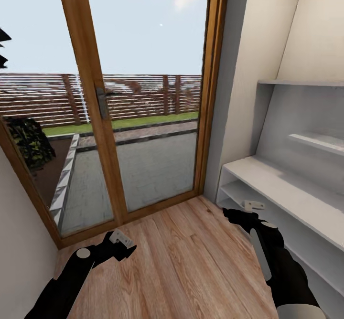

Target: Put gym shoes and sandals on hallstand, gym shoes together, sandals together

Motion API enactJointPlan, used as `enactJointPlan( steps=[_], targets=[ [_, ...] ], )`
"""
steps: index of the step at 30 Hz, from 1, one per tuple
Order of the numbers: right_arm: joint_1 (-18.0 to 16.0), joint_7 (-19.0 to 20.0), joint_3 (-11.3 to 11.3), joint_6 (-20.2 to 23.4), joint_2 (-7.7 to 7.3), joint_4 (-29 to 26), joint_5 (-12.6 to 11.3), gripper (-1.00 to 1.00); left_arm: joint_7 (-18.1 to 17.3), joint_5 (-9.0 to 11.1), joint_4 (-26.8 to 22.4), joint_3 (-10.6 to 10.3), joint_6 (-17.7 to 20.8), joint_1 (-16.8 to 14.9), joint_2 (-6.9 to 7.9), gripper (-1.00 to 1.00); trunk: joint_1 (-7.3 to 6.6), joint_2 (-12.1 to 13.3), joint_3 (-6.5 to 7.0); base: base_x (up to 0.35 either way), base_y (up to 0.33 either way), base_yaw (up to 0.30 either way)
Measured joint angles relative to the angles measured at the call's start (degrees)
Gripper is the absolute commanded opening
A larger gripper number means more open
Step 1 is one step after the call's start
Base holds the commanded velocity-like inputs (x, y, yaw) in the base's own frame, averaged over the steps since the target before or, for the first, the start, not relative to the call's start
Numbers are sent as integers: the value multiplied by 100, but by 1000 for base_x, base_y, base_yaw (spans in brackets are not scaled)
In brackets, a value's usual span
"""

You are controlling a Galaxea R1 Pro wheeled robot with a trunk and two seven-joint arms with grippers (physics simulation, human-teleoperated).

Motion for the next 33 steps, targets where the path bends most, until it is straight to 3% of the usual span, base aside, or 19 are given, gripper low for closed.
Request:
enactJointPlan(
  steps=[33],
  targets=[
    [-1, 0, 1, -1, 1, 1, 10, 100, -5, 0, 61, -8, 0, 10, 10, 100, 22, -39, -18, 3, 3, -22]
  ],
)
